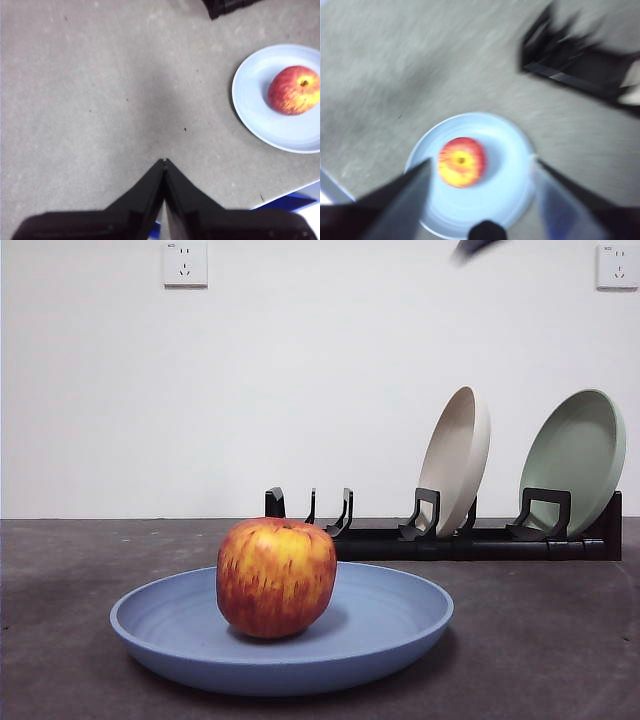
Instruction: Take the blue plate from the plate rack,put the plate on the table,take the apple from the table,put the apple in the plate
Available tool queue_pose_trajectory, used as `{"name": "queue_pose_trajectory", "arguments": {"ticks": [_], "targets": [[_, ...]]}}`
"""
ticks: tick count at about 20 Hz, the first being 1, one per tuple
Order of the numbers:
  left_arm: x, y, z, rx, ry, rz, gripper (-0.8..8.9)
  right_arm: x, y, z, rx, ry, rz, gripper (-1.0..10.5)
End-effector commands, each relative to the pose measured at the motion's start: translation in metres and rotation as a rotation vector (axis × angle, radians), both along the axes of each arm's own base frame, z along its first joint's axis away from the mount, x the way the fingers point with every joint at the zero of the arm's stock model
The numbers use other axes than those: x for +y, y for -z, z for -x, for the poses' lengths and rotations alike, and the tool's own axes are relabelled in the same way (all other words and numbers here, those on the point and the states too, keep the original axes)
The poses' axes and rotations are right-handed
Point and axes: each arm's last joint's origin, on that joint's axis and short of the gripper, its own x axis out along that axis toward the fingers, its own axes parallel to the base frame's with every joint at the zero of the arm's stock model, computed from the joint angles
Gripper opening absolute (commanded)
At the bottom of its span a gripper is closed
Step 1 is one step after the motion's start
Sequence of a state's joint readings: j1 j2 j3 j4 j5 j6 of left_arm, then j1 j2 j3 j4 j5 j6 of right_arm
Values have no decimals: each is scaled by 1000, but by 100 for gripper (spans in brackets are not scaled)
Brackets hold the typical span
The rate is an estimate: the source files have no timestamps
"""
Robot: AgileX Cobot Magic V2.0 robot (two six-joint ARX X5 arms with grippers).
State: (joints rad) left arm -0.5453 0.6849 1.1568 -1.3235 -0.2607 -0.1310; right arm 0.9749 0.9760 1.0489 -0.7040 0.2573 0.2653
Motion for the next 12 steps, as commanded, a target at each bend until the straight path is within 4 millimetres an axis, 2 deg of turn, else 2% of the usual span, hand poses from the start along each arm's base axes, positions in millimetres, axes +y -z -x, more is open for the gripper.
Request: {"name": "queue_pose_trajectory", "arguments": {"ticks": [1,6,12], "targets": [[-5,3,-9,32,3,-28,-4,-15,-11,9,-23,47,19,0],[-15,9,-28,104,-9,-69,-3,-38,-32,23,4,82,116,0],[-4,7,-26,87,-96,-48,-4,-49,-33,30,68,78,219,1]]}}
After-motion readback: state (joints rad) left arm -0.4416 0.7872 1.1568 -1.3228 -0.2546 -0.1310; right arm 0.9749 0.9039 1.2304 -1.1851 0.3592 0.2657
